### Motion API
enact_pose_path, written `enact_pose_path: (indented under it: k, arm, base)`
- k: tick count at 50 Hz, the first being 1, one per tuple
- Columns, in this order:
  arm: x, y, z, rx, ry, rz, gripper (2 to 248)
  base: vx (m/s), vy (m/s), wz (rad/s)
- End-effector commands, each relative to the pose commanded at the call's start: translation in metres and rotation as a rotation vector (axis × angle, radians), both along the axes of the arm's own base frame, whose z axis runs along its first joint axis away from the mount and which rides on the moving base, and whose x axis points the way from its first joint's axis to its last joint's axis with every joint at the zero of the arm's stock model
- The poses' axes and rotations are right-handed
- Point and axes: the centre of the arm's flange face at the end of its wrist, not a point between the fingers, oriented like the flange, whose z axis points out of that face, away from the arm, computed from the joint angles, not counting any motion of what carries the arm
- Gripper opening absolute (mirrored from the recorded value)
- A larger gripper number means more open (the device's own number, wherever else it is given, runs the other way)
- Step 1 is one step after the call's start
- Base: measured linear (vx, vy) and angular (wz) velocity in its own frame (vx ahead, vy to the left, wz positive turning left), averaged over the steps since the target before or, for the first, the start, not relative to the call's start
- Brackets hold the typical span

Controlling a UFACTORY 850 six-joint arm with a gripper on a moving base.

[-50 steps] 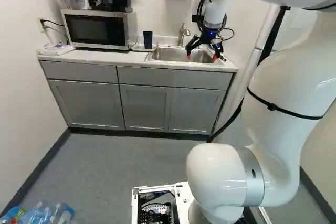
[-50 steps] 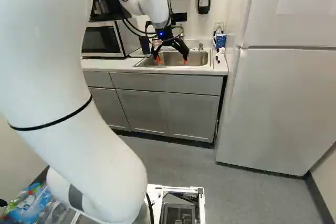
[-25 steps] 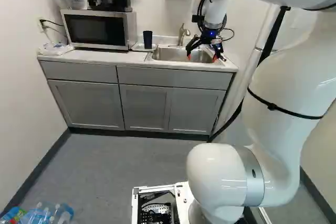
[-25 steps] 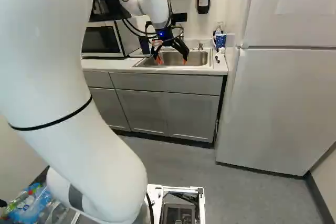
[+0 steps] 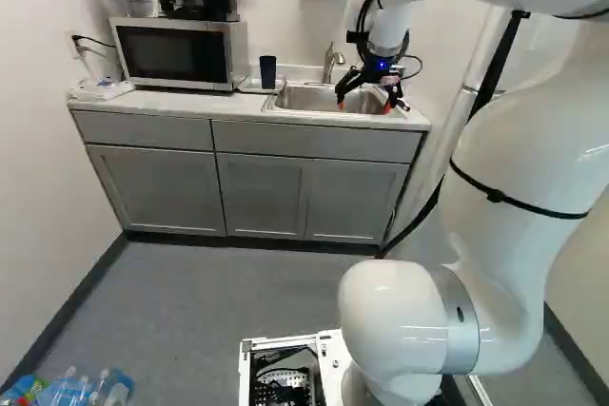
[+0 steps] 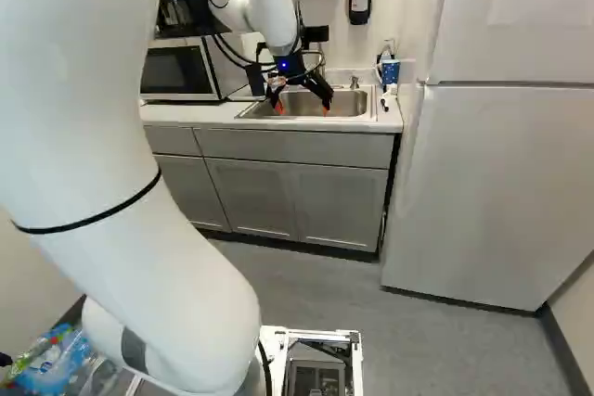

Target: Rinse the cup and place it in the tray

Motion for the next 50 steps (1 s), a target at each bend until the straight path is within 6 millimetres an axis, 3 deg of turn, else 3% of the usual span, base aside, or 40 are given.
enact_pose_path:
  k: [26,50]
  arm:
    - [-0.009,0.010,-0.027,-0.007,-0.073,0.024,247]
    - [-0.026,0.024,-0.064,-0.017,-0.176,0.056,247]
  base:
    - [0.000,0.000,0.000]
    - [0.000,0.000,0.000]
